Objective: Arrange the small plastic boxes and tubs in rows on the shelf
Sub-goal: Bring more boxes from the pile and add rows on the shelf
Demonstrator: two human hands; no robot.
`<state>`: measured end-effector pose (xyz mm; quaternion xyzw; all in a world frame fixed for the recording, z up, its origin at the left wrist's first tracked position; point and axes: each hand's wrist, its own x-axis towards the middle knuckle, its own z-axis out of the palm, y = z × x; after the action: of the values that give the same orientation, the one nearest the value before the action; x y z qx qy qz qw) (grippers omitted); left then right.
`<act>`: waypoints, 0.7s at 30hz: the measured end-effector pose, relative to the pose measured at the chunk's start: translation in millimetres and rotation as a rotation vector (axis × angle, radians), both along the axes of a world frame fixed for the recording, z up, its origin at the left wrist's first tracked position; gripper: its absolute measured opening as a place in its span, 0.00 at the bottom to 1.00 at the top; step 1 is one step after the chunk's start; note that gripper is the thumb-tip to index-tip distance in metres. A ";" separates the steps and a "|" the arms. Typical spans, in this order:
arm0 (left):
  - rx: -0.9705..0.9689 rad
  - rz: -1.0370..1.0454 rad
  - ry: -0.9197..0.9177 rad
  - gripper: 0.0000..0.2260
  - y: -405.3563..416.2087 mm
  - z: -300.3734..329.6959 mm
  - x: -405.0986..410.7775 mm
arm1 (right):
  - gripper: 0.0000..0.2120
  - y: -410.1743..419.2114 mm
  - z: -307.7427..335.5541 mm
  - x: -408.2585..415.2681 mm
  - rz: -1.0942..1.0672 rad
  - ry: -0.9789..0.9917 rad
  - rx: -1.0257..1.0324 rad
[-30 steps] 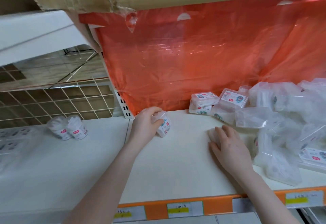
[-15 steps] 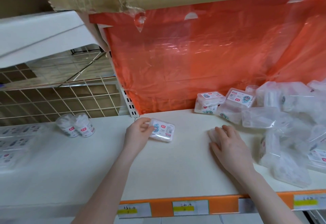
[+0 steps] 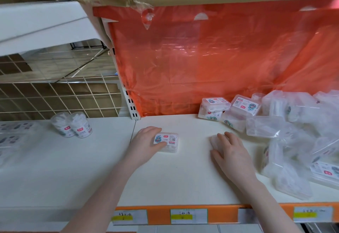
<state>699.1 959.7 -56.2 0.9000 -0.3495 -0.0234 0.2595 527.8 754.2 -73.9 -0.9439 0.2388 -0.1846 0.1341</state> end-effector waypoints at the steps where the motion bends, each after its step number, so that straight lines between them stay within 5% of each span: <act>1: 0.048 -0.045 -0.013 0.24 -2.2 1.6 0.7 | 0.19 0.3 0.2 -0.4 -0.001 -0.003 0.006; 8: 0.264 -0.186 0.014 0.29 -11.7 18.3 1.7 | 0.20 1.0 0.7 -1.0 -0.041 0.013 -0.010; 21: 0.306 -0.024 -0.039 0.23 -0.2 14.9 -46.8 | 0.31 -0.2 6.1 -8.9 -0.106 0.161 0.051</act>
<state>652.2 959.5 -41.3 0.9250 -0.3578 -0.0620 0.1120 518.9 754.0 -67.8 -0.9379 0.3032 -0.1088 0.1286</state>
